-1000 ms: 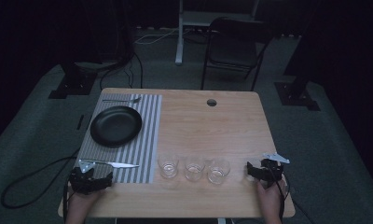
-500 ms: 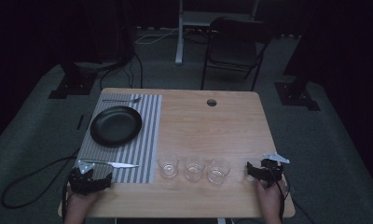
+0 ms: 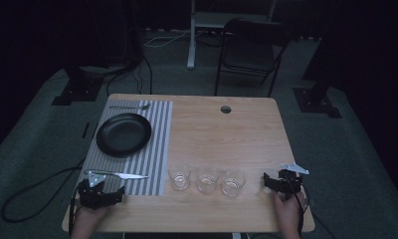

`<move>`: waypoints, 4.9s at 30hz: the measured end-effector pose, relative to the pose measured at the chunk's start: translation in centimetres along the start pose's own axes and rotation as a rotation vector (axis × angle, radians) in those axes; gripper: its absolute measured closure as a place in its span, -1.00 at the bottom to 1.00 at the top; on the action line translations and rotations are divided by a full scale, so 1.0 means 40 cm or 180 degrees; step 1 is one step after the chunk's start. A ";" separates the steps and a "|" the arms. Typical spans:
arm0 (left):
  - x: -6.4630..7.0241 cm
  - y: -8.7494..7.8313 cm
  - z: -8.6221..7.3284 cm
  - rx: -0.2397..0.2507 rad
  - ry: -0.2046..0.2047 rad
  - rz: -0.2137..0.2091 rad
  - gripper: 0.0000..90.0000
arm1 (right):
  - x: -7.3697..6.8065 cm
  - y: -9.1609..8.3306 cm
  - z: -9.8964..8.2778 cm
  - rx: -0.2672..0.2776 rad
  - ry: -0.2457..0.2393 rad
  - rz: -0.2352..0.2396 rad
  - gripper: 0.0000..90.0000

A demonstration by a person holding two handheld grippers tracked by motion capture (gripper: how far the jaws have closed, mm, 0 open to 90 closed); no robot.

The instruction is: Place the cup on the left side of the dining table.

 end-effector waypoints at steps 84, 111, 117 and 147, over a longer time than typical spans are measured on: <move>0.383 0.114 0.119 0.0672 0.0831 -0.1459 -0.86 | 0.000 0.000 0.000 0.0000 -0.0001 0.0000 -0.74; 0.428 0.127 0.146 0.1136 0.0847 -0.1270 -0.66 | 0.000 0.000 0.000 0.0001 0.0001 0.0001 -0.74; 0.436 0.135 0.141 0.1164 0.0784 -0.1210 -0.59 | 0.000 0.000 0.000 0.0001 0.0001 0.0002 -0.74; 0.421 0.112 0.212 0.0972 0.0773 -0.1033 -0.58 | 0.000 0.000 0.000 0.0000 0.0000 0.0000 -0.74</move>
Point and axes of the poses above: each handheld gripper's, and its own axes: y roughly forward along the jaws, z roughly out of its top, x roughly to its right, the point moved 1 cm from there along y, roughly forward along the jaws, and after that the axes turned 2 degrees about x, right-handed, at the moved point
